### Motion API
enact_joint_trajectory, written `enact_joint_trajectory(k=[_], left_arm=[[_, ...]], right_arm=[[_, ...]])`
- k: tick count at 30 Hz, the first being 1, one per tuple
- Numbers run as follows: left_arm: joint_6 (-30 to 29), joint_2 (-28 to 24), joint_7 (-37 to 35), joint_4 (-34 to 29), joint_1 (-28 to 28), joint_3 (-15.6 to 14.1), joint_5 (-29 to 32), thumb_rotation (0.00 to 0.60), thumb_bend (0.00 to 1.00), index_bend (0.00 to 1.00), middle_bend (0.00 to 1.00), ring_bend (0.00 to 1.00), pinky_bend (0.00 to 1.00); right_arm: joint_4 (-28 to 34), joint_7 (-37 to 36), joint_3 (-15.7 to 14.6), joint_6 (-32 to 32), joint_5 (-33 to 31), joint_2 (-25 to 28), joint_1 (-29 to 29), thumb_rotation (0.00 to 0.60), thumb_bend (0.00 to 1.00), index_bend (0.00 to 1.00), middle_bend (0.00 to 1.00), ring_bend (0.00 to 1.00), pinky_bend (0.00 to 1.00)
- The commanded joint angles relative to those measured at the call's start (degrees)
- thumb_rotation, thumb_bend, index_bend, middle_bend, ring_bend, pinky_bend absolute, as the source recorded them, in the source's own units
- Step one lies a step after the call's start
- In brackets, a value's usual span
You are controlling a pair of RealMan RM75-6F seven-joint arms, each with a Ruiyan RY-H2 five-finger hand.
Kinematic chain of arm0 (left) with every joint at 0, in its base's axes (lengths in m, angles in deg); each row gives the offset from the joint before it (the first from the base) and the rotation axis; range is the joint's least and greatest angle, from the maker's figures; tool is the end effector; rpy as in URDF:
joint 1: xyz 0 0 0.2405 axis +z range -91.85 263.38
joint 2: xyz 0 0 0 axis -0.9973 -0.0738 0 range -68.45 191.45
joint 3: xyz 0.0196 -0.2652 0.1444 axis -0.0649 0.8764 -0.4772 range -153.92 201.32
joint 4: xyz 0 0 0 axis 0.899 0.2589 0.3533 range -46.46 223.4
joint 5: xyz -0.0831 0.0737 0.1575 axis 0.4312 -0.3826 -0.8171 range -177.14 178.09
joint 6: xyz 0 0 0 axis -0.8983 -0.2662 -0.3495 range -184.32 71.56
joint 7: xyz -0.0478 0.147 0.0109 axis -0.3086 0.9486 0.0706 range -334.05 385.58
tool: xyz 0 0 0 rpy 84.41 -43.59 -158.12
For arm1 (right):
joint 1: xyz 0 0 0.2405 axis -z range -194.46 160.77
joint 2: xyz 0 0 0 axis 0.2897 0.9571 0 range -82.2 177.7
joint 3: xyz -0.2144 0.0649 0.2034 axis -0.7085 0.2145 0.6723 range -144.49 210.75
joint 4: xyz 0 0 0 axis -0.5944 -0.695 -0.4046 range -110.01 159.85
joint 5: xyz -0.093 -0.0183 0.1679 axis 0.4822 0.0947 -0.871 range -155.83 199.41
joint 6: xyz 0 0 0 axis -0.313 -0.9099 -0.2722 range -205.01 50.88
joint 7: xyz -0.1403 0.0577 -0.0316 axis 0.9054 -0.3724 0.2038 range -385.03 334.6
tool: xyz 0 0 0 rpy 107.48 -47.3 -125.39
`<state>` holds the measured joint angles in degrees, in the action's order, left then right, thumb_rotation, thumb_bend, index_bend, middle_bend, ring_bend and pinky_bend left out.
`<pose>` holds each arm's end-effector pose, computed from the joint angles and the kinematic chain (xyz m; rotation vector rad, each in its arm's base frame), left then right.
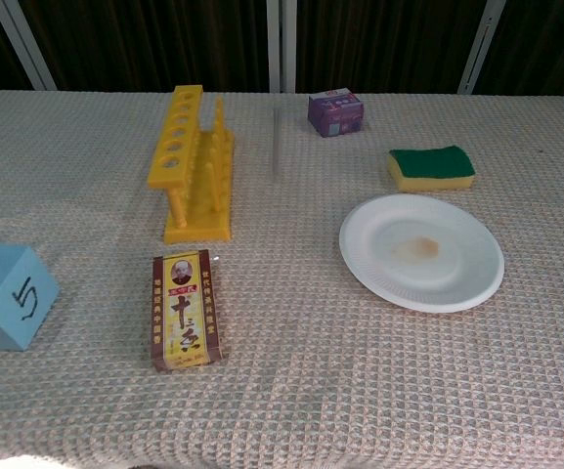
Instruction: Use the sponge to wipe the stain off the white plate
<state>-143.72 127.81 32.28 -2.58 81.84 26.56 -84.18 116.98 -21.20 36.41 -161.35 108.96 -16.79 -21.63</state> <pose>-0.3521 0.1885 0.1903 -1.3643 -0.8211 -0.8313 -0.3439 -0.1951 0.1907 1.4275 -0.8482 0.8634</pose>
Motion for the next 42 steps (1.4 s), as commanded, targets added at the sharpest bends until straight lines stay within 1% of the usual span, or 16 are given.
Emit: enact_joint_trajectory(k=[1,6,11,13,16,19,20,22,25,29,32,37,40,42], left_arm=[[-1.17,1.07,-0.82,0.98,0.74,-0.27,-0.49,0.6,0.09,0.23,0.07,0.05,0.15],[-1.72,1.43,-0.73,1.15,1.92,-1.25,-0.52,0.6,0.09,0.23,0.07,0.05,0.15],[-1.2,0.09,0.47,-0.31,2.08,-1.63,-0.48,0.6,0.09,0.23,0.07,0.05,0.14],[-1.18,-0.25,0.87,-0.78,1.99,-1.54,-0.6,0.6,0.09,0.23,0.07,0.05,0.15],[-0.85,-0.38,0.93,-1.2,1.85,-1.41,-0.46,0.6,0.09,0.23,0.07,0.05,0.15],[-0.45,-0.51,1.15,-1.63,1.76,-1.33,-0.16,0.6,0.09,0.23,0.07,0.05,0.15],[-0.53,-0.54,1.32,-1.82,1.81,-1.33,-0.17,0.6,0.09,0.23,0.07,0.05,0.15],[-0.68,-0.61,1.52,-2.06,1.95,-1.37,-0.18,0.6,0.09,0.23,0.07,0.05,0.14],[-0.66,-0.7,1.84,-2.41,2.19,-1.53,-0.01,0.6,0.09,0.23,0.07,0.05,0.14],[-0.51,-0.49,2.04,-2.6,2.55,-1.79,0.39,0.6,0.09,0.23,0.07,0.05,0.15],[-0.38,-0.51,2.14,-2.66,2.84,-1.91,0.84,0.6,0.09,0.23,0.07,0.05,0.15],[-0.45,-0.71,2.19,-2.84,3.28,-2.03,1.26,0.6,0.09,0.23,0.07,0.05,0.15],[-0.57,-0.78,2.31,-3.03,3.42,-2.04,1.23,0.6,0.09,0.23,0.07,0.05,0.15],[-0.58,-0.8,2.45,-3.14,3.42,-2.02,1.14,0.6,0.09,0.23,0.07,0.05,0.14]], right_arm=[[0.49,-2.53,-0.4,1.58,0.69,0.4,-0.88,0.6,0.15,0.0,0.12,0.0,0.01],[0.64,-3.07,-0.36,2.45,1.73,0.95,-1.97,0.6,0.15,0.0,0.12,0.0,0.01],[1.37,-2.76,0.14,3.72,2.21,1.32,-3.46,0.6,0.15,0.0,0.12,0.0,0.03],[1.96,-2.86,1.01,6.31,2.49,1.39,-5.84,0.6,0.15,0.0,0.13,0.0,0.03],[1.76,-3.89,3.14,12.37,1.79,0.79,-11.02,0.6,0.15,0.0,0.15,0.0,0.06],[0.03,-4.56,5.94,20.75,-1.5,-1.3,-17.38,0.6,0.15,0.0,0.18,0.0,0.07],[-1.19,-3.7,6.88,24.13,-2.66,-2.49,-20.07,0.6,0.15,0.0,0.18,0.0,0.07],[-3.83,-2.4,8.26,28.77,-4.77,-5.03,-23.92,0.6,0.15,0.0,0.17,0.0,0.07],[-10.69,-0.11,9.78,36.1,-8.87,-10.72,-30.01,0.6,0.15,0.01,0.17,0.0,0.07],[-19.6,0.79,10.17,40.35,-11.82,-17.59,-34.37,0.6,0.15,0.09,0.17,0.0,0.07],[-24.93,-0.62,9.9,40.53,-12.03,-21.55,-35.72,0.6,0.15,0.15,0.18,0.0,0.07],[-32.32,-4.57,8.4,36.54,-8.75,-26.25,-35.95,0.6,0.15,0.33,0.24,0.03,0.12],[-36.01,-7.51,7.27,35.58,-7.26,-28.08,-36.08,0.6,0.15,0.37,0.25,0.04,0.12],[-38.38,-9.06,6.54,35.2,-6.37,-29.18,-36.31,0.6,0.15,0.39,0.25,0.04,0.12]])
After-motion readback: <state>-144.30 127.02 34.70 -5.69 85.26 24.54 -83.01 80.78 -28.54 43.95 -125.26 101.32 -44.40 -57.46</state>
